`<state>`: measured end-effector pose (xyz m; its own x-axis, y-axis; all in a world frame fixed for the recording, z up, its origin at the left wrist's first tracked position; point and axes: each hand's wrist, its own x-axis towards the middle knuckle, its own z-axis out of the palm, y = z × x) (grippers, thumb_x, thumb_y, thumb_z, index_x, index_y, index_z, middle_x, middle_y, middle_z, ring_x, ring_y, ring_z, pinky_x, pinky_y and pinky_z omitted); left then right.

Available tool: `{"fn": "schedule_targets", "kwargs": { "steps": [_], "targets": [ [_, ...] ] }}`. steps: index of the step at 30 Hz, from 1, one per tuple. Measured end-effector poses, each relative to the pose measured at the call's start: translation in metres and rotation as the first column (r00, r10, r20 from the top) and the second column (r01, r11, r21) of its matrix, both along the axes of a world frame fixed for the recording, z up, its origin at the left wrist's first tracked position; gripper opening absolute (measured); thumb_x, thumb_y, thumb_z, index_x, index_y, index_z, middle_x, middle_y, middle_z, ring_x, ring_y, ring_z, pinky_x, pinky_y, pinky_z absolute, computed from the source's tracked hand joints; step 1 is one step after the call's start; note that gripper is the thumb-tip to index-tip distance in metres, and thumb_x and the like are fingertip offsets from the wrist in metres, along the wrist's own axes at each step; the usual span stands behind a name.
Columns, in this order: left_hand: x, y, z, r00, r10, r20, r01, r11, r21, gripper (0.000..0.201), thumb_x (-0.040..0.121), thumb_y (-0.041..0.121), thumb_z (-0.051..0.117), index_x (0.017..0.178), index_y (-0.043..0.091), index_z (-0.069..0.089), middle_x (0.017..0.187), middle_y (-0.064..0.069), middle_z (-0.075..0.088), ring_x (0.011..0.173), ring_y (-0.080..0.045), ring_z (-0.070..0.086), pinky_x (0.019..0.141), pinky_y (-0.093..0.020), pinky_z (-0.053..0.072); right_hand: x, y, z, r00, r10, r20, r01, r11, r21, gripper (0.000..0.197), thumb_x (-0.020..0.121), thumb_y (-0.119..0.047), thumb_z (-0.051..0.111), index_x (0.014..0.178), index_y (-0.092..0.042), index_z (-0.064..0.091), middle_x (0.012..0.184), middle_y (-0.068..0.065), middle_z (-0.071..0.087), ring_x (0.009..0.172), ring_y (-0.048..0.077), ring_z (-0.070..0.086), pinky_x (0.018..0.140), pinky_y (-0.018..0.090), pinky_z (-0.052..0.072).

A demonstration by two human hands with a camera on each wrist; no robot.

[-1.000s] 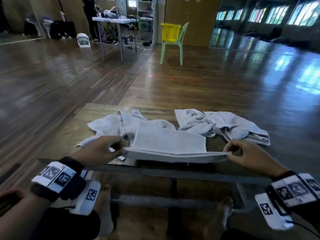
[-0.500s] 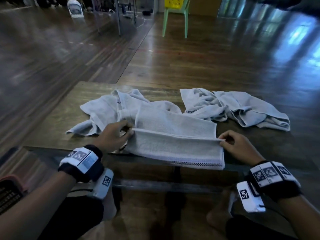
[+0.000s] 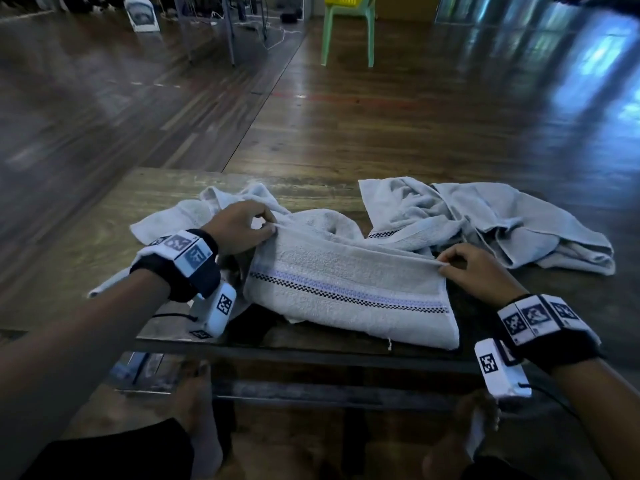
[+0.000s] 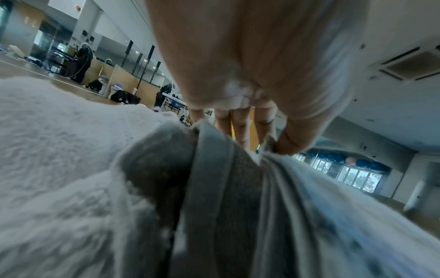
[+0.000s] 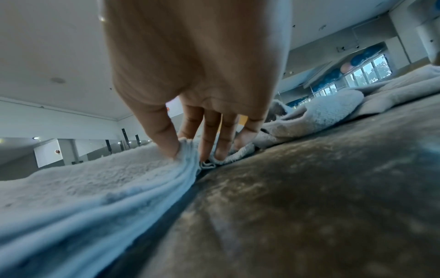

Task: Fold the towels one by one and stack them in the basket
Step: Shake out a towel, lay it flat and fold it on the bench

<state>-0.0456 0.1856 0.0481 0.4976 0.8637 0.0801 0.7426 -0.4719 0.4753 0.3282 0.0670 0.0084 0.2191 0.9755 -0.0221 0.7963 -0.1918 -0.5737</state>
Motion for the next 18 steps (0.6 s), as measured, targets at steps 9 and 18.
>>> {"fn": "schedule_targets", "kwargs": {
  "steps": [9, 18],
  "targets": [
    [0.007, 0.024, 0.008, 0.996, -0.055, -0.071, 0.040, 0.980, -0.196, 0.012, 0.087, 0.016, 0.062, 0.095, 0.007, 0.065, 0.102, -0.005, 0.065, 0.096, -0.017, 0.059, 0.082, -0.022, 0.040, 0.009, 0.015, 0.008, 0.988, 0.140, 0.068, -0.128, 0.979, -0.157, 0.008, 0.081, -0.018, 0.069, 0.088, -0.021, 0.066, 0.093, 0.001, 0.069, 0.090, 0.018, 0.063, 0.079, 0.030, 0.048],
    [-0.014, -0.010, 0.027, 0.999, -0.021, -0.049, 0.025, 0.997, 0.077, 0.032, 0.064, 0.060, 0.053, 0.076, 0.033, 0.065, 0.070, 0.038, 0.060, 0.066, 0.020, 0.049, 0.080, -0.036, 0.035, -0.003, -0.008, 0.041, 0.991, 0.110, 0.077, -0.107, 0.993, -0.052, 0.012, 0.076, -0.013, 0.071, 0.086, -0.020, 0.070, 0.082, 0.001, 0.069, 0.076, 0.015, 0.064, 0.078, 0.034, 0.054]
  ]
}}
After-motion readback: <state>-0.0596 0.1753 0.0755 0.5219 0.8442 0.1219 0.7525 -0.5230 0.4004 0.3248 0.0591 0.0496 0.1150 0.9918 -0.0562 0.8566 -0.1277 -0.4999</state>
